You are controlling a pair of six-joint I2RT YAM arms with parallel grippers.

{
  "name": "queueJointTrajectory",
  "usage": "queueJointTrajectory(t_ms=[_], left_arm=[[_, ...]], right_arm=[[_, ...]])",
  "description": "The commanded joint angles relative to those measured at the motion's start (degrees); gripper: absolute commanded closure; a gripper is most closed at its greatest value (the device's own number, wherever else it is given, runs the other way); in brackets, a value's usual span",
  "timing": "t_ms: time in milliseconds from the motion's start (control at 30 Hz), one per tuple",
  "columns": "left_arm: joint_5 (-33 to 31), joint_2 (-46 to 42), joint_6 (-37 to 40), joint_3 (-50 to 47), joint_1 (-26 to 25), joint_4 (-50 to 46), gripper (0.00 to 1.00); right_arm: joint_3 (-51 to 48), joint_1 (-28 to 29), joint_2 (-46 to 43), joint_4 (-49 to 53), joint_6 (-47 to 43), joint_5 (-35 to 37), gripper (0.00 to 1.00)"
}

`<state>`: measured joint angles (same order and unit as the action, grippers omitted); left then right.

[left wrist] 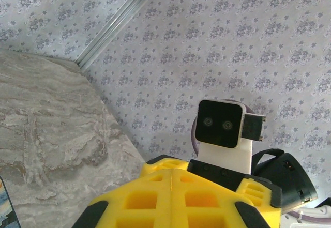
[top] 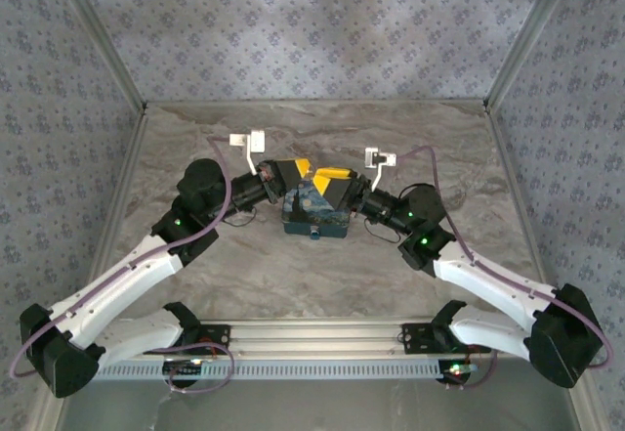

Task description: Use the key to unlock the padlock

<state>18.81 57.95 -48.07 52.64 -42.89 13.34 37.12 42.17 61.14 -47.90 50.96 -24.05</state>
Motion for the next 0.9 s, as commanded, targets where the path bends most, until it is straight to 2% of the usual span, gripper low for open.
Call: queueJointTrajectory(t_ms=[0,433,767,867], left_arm=[[0.67,-0.03,-0.34,-0.17,-0.44,1.99,1.00],[0.67,-0.12,-0.62,-0.79,-0.52,2.95,1.00],[0.25,-1.35,-0.55,-1.23,-0.50,3.18,1.00],[0.10,-1.61,-0.57,-1.25,-0.50,3.17,1.00]], right_arm=[[2.37,0.42,0.64,-0.95,-1.22,-1.24,0.53],[3.37,1.42,2.84,-1.06,-1.12,-1.18,0.67],[3.00,1.16,3.10,-0.97,-1.17,-0.64,0.98],[2.79,1.07,2.86,-0.97,-1.50,-0.64,1.00]])
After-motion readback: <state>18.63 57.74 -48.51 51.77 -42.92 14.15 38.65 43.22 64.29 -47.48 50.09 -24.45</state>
